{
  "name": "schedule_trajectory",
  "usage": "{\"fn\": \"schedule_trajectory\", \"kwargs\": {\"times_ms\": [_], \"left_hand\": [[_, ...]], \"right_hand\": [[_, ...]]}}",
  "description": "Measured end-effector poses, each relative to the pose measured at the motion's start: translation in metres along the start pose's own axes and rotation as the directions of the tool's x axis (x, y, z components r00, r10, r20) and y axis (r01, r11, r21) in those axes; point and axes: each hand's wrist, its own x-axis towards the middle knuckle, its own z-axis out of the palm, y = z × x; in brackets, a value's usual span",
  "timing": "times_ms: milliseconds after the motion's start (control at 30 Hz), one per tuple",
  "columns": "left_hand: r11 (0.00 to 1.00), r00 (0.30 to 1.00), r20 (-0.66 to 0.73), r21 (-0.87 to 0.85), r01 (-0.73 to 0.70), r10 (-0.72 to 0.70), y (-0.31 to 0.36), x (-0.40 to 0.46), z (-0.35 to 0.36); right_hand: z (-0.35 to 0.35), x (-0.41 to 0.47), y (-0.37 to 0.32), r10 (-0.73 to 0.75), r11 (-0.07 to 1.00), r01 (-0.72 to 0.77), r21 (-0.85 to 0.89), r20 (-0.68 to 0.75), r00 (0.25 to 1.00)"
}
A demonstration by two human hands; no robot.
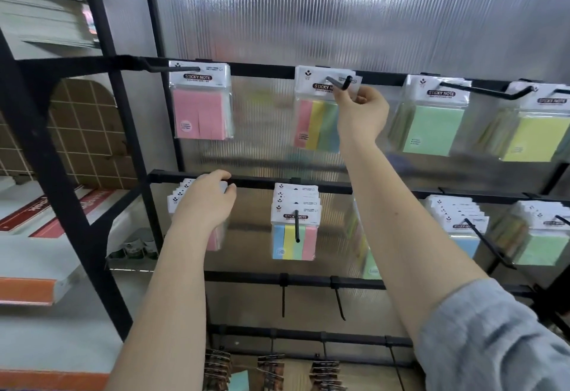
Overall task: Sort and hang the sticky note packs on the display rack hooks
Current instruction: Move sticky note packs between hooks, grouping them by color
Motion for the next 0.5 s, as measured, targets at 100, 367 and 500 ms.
{"fn": "schedule_trajectory", "kwargs": {"times_ms": [100,367,500], "left_hand": [[1.000,1.000,-0.001,-0.017,0.010,-0.010,-0.001,0.001,-0.001],[1.000,1.000,-0.012,-0.024,0.012,-0.012,-0.002,0.000,-0.003],[1.000,0.999,-0.031,-0.011,0.018,-0.018,-0.010,-0.002,-0.005]], "right_hand": [[0.006,0.009,0.003,-0.009,0.999,0.009,-0.037,-0.012,1.000],[0.002,0.003,0.014,-0.055,0.999,0.055,-0.002,-0.116,0.992],[-0.015,-0.020,0.035,-0.061,0.997,0.056,-0.050,-0.104,0.993]]}}
